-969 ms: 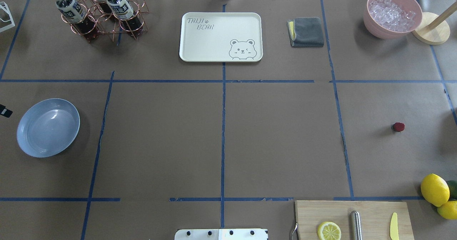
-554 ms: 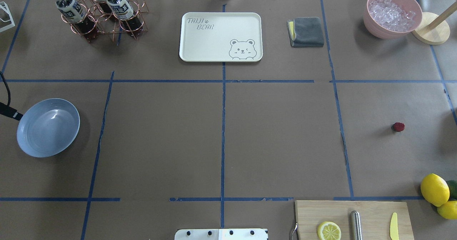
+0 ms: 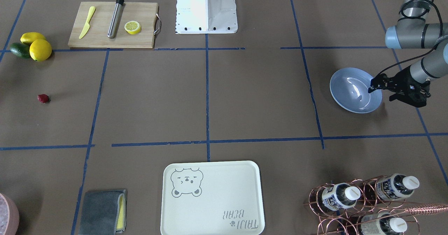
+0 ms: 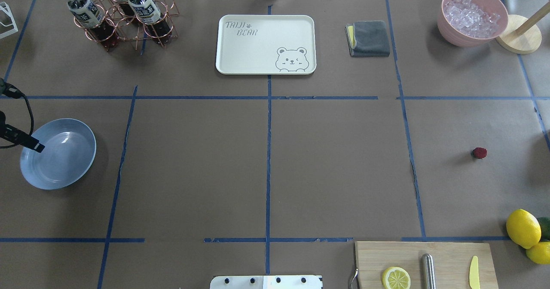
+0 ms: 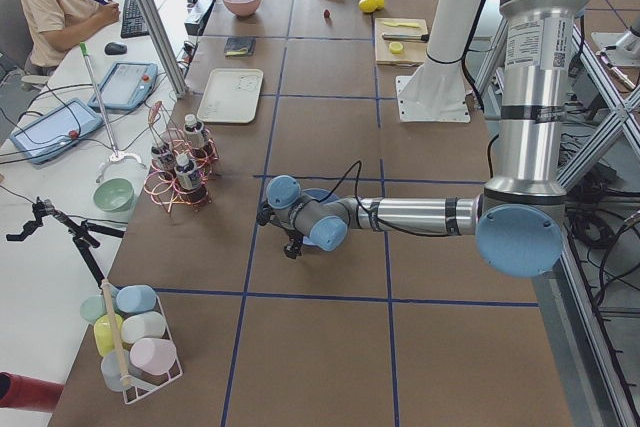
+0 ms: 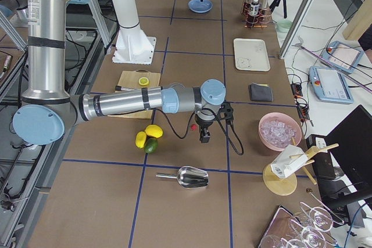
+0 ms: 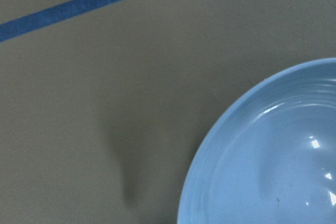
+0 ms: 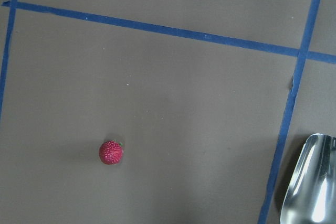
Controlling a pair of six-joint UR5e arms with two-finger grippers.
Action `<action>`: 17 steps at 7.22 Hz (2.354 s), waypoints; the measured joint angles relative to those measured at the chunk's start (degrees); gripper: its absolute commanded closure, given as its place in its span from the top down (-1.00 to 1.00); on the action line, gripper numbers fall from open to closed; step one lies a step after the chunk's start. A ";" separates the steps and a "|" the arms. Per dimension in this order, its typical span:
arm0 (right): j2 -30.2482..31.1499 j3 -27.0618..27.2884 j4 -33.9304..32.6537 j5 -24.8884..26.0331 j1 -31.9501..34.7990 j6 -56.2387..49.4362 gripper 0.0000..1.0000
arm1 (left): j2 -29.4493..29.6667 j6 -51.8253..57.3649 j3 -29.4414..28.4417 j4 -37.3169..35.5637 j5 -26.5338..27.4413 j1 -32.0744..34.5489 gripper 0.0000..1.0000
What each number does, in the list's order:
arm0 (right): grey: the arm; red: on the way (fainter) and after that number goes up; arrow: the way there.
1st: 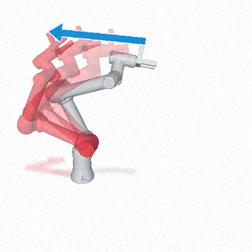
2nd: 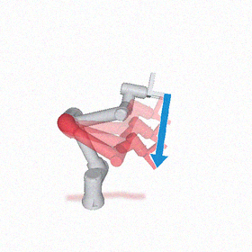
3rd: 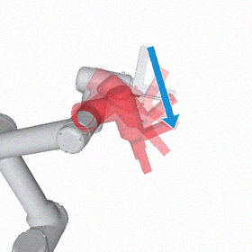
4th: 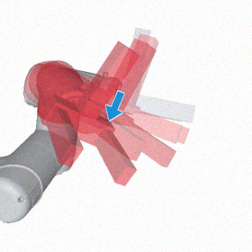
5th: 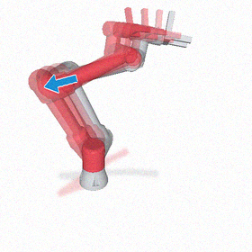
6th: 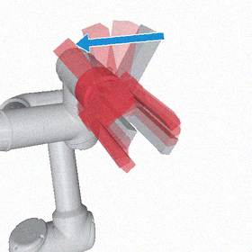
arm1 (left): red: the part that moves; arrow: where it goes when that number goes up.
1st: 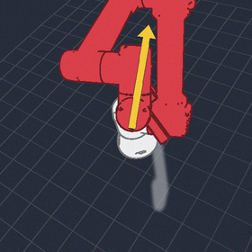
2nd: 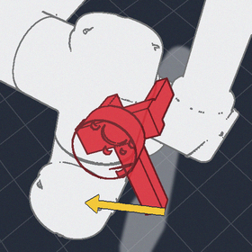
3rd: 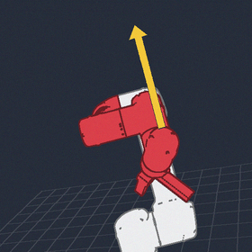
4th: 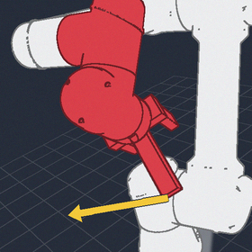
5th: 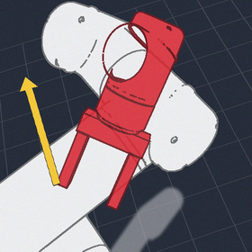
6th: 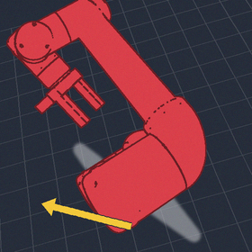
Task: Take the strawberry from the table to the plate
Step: 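Lower the left gripper to the blue plate's rim and grasp it, then slide the blue plate with the left gripper toward the table center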
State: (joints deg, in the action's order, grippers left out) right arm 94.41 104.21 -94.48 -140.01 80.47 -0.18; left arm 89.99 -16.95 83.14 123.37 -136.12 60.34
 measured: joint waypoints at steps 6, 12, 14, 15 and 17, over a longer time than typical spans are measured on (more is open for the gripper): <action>0.02 -0.14 0.00 0.00 -0.49 0.00 1.00 | 0.48 -6.46 6.04 -0.36 -2.59 -0.25 -1.00; -0.64 -0.18 0.00 0.08 -0.84 0.00 1.00 | 22.58 -56.09 10.61 5.63 -4.09 -16.37 -1.00; -0.84 -0.05 0.04 0.09 -0.96 0.00 1.00 | 27.07 -60.07 8.31 5.87 3.53 -22.31 -1.00; -0.86 0.10 0.02 0.07 -0.99 0.02 1.00 | 28.34 -60.44 6.70 6.00 6.42 -23.91 -1.00; -0.87 0.18 0.00 -0.13 -1.06 0.08 1.00 | 29.89 -60.60 4.41 6.31 10.45 -25.82 -1.00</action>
State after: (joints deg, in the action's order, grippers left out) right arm 93.53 104.39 -94.48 -140.14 79.41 -0.10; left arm 119.88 -77.55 87.55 129.68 -125.67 34.51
